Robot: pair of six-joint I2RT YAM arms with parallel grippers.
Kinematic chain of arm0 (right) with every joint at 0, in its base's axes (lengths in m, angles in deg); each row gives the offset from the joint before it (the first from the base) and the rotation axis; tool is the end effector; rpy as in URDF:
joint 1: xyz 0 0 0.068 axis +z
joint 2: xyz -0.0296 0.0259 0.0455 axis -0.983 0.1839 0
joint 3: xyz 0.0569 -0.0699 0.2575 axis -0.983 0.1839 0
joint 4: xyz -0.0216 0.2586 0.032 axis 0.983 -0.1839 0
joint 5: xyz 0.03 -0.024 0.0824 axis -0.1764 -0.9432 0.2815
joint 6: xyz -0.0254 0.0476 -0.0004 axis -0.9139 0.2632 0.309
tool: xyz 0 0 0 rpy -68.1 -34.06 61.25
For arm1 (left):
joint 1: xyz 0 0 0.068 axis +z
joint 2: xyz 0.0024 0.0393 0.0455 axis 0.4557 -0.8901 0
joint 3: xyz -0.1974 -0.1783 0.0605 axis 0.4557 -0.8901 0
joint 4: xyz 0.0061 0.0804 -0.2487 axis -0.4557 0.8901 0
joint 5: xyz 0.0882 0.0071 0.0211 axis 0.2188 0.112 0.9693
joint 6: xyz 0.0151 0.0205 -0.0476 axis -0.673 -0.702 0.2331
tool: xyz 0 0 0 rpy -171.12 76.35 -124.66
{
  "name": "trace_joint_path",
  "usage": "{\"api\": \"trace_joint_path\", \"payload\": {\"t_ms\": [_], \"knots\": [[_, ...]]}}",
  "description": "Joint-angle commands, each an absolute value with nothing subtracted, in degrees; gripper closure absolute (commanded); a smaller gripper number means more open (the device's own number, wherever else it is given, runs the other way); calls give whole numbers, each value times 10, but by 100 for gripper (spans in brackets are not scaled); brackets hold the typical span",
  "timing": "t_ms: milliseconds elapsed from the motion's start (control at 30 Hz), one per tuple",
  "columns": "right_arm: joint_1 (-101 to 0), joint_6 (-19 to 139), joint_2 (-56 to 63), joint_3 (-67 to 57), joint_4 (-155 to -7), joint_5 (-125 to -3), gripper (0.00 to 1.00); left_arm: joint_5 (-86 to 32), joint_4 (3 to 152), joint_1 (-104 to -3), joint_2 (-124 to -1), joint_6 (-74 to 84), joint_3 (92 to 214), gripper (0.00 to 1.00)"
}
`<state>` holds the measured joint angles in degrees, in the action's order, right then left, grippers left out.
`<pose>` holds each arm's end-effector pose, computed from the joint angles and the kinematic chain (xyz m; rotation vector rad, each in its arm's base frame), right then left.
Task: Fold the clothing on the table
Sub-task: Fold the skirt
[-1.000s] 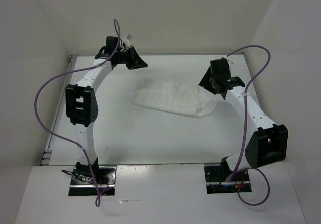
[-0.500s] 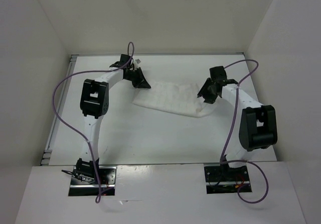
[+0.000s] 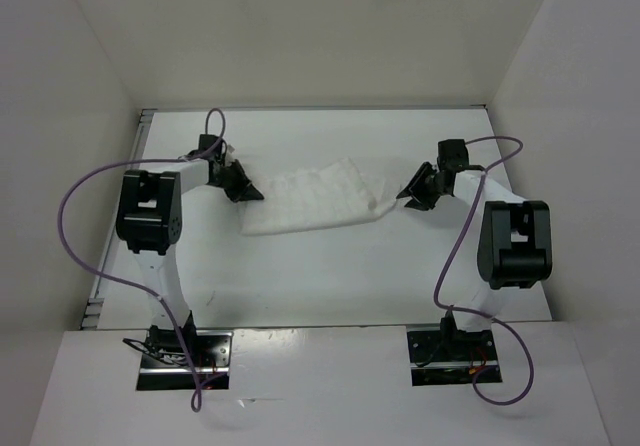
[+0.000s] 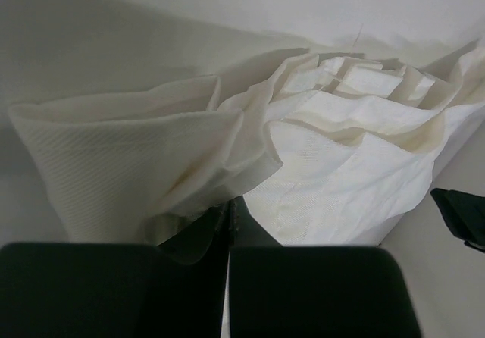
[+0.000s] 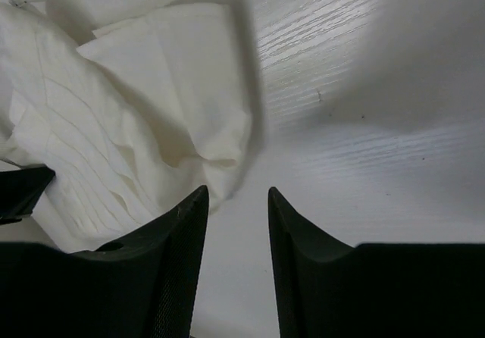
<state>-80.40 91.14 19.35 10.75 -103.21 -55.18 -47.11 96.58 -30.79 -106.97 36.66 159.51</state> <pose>0.3377 0.0039 0.1846 0.7908 2.5490 0.5848 0.4294 -0.0446 0.1341 -0.7288 2.5874 -0.9300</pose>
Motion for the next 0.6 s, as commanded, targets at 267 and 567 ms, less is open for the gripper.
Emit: {"api": "trace_joint_path", "payload": {"t_ms": [267, 567], "knots": [[-795, 904, 281, 57, -960, -411, 92, -443, 985, -270, -1028, 353, 1536, 100], [-777, 904, 315, -1, -960, -381, 97, -459, 1029, -319, -951, 321, 1679, 94]]}}
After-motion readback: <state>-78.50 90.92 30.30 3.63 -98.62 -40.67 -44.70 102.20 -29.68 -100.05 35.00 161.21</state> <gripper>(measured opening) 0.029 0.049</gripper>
